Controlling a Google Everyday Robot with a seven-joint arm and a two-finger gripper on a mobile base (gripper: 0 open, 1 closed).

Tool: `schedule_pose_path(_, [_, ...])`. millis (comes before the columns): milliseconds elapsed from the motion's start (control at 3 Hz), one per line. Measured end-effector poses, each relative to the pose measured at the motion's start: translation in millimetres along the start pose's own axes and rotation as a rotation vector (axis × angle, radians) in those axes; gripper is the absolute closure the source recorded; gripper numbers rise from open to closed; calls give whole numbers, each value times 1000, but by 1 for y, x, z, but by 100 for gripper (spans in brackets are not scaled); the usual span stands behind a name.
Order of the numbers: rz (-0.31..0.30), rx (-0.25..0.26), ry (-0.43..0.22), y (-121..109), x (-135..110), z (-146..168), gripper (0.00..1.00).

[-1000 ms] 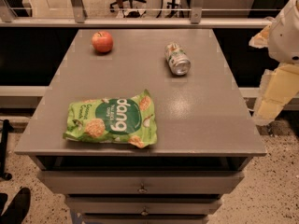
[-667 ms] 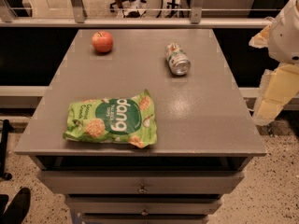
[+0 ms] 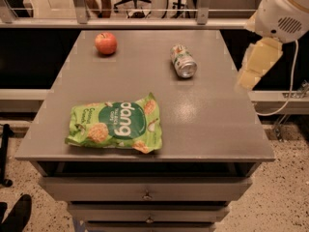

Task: Place 7up can upright

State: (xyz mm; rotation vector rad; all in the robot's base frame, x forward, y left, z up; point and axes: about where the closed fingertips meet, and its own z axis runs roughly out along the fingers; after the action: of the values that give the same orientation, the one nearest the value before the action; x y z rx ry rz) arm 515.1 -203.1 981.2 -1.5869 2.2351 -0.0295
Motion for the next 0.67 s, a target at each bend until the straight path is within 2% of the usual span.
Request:
schedule_pose_path(333, [135,-31,-53,-54,-21,36,0])
schedule_pose_path(667, [332,-50,-140,-106,-45,71,0])
